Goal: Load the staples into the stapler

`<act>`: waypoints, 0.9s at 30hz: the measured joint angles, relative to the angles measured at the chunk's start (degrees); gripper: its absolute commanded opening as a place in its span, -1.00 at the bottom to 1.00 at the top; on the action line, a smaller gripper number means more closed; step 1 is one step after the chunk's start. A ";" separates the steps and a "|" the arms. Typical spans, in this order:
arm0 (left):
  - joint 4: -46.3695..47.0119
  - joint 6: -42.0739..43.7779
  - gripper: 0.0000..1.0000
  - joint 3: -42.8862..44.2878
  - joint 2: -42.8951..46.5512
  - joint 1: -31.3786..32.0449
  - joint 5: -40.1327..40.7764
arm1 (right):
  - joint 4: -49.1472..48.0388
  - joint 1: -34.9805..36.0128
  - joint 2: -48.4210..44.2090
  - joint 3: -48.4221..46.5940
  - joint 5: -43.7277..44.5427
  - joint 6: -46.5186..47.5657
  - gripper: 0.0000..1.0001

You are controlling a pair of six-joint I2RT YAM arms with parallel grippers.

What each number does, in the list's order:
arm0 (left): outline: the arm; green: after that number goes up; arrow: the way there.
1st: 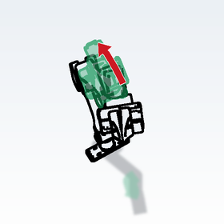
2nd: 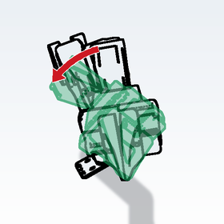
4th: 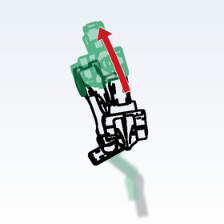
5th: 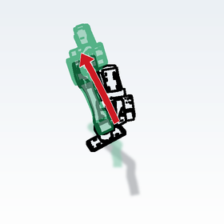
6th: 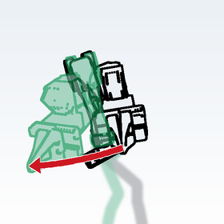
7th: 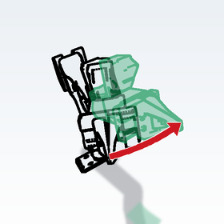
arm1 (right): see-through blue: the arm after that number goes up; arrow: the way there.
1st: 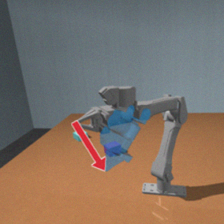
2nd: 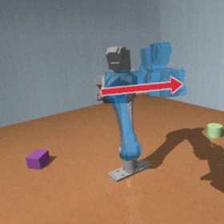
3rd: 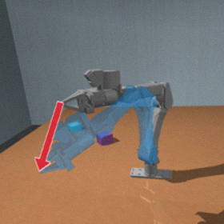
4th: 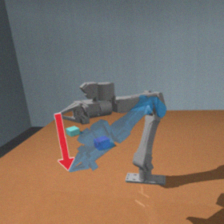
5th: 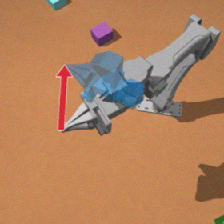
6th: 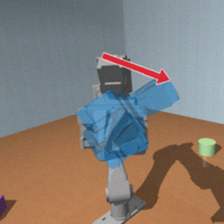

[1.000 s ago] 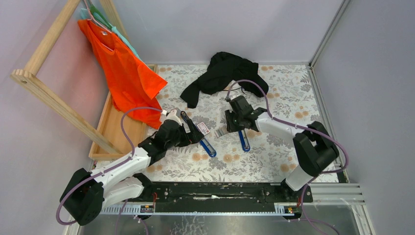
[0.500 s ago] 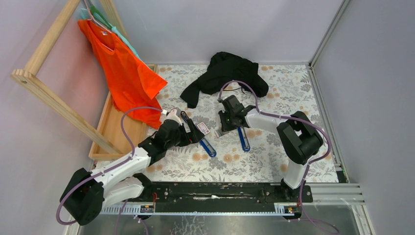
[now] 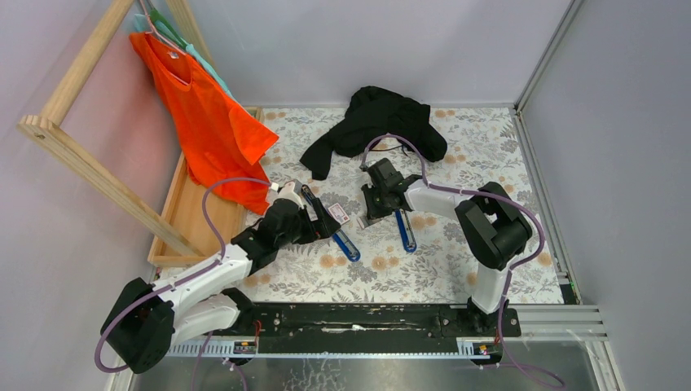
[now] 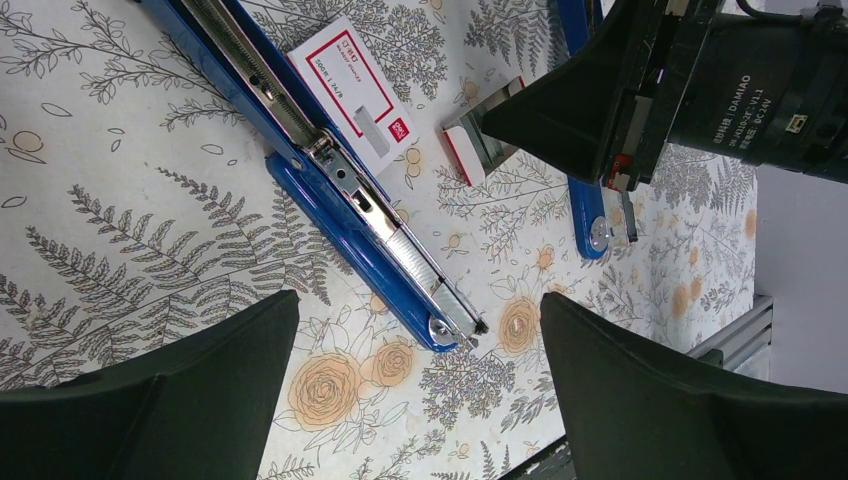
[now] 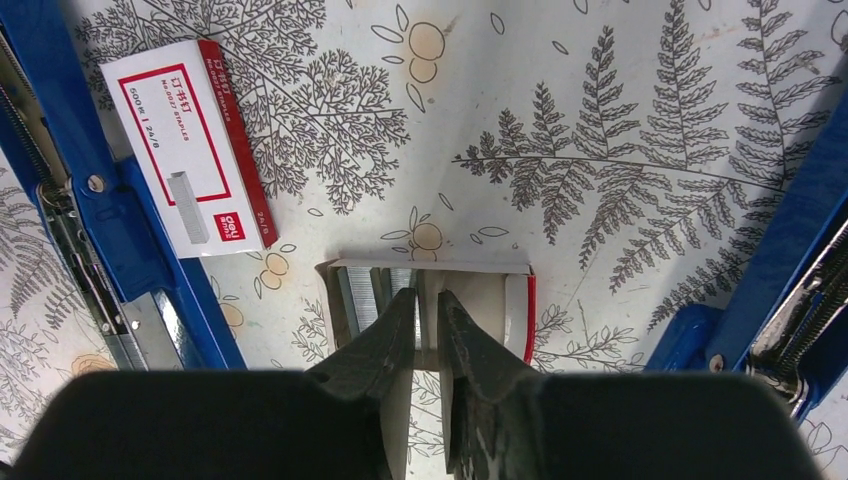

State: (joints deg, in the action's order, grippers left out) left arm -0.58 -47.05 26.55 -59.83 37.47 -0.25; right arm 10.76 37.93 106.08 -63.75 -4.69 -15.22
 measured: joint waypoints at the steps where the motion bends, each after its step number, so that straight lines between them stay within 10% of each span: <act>1: 0.00 0.00 0.94 0.00 0.00 0.00 0.00 | 0.00 0.00 0.04 -0.07 0.02 0.00 -0.65; 10: 0.00 0.00 0.94 0.00 0.00 0.00 -0.02 | 0.02 0.04 0.26 -0.15 0.55 0.00 -1.00; 27: 0.87 -0.17 0.96 -0.02 1.90 -0.02 -0.96 | -5.55 -0.52 -6.97 4.98 -0.66 -2.51 -1.00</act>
State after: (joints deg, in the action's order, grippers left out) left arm 0.30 -47.22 26.52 -57.93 37.45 -1.21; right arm 5.21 37.41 99.11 -58.76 -5.34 -17.74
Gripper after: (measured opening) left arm 0.976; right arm 0.011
